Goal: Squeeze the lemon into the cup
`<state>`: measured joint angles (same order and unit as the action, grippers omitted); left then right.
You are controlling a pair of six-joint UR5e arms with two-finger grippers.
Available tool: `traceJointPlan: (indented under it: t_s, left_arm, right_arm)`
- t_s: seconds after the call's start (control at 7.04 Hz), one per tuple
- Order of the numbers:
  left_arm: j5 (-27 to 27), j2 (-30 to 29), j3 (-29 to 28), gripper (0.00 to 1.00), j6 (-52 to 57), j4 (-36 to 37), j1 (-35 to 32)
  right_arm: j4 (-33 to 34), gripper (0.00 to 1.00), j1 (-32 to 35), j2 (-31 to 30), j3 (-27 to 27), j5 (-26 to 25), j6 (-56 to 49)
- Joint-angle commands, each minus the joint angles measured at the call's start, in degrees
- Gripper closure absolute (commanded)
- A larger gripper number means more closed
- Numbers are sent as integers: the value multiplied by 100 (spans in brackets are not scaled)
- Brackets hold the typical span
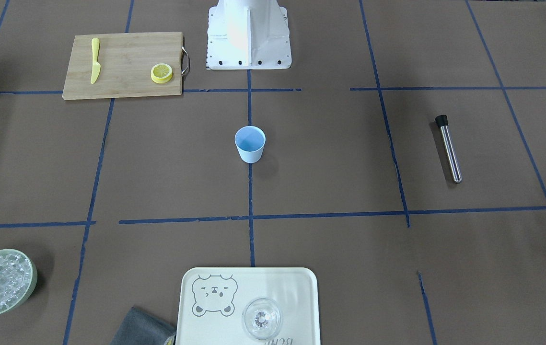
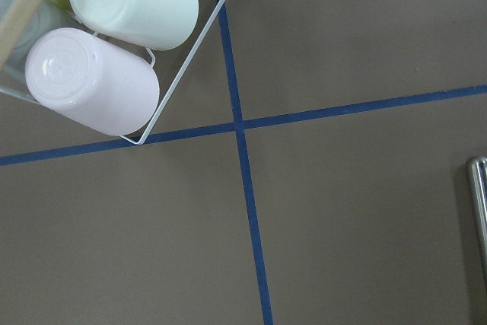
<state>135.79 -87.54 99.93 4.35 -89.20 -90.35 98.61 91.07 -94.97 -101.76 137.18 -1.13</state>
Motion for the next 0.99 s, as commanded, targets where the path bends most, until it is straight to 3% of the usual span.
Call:
traceJointPlan:
  t_s: [0.0, 0.43, 0.85]
  left_arm:
    - [0, 0, 1, 0, 13, -44, 0]
    - [0, -175, 402, 0, -40, -229, 586]
    - [-9, -763, 641, 0, -1336, -238, 1448]
  right_arm:
    - [-26, 0, -1, -39, 24, -7, 7]
    - [-26, 0, -1, 4, 24, -15, 95]
    - [0, 0, -1, 215, -141, 124, 139]
